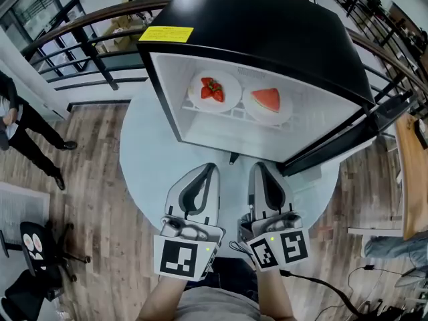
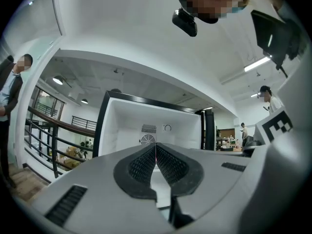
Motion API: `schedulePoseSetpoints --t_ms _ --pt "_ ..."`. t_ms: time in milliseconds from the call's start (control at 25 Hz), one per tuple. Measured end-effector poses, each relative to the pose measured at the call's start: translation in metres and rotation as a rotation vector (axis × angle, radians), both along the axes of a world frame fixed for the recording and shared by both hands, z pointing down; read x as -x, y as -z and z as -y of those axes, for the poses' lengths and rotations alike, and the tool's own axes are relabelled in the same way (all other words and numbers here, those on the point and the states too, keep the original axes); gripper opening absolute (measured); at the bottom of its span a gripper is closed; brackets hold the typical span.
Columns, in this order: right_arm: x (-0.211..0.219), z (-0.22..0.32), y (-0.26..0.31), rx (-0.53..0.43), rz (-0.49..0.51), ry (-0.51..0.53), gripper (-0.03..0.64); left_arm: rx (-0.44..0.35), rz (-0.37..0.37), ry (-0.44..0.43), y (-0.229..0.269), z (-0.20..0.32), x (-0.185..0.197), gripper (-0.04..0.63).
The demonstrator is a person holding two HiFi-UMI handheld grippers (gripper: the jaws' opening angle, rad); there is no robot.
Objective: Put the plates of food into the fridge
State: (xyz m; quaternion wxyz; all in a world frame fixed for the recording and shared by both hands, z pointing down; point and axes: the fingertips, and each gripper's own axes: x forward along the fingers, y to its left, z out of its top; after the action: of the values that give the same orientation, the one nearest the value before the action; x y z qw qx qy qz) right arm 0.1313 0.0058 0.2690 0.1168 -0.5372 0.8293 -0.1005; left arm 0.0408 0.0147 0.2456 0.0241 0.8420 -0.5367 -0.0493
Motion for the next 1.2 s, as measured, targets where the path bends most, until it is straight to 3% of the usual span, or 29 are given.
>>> schedulePoseSetpoints --t_ms 400,680,880,1200 --pt "0.067 -0.002 -0.003 0.003 0.018 0.218 0.014 0.022 0.062 0.272 -0.009 -0.031 0.106 0.008" --pt "0.104 0.003 -0.003 -0.01 -0.006 0.281 0.014 0.085 0.079 0.469 -0.031 -0.062 0.203 0.008" --pt "0.13 0.014 -0.005 -0.017 -0.016 0.269 0.014 0.082 0.077 0.501 -0.032 -0.051 0.251 0.008" --pt "0.211 0.051 -0.013 -0.012 -0.024 0.194 0.014 0.065 0.058 0.409 -0.034 0.015 0.334 0.008"
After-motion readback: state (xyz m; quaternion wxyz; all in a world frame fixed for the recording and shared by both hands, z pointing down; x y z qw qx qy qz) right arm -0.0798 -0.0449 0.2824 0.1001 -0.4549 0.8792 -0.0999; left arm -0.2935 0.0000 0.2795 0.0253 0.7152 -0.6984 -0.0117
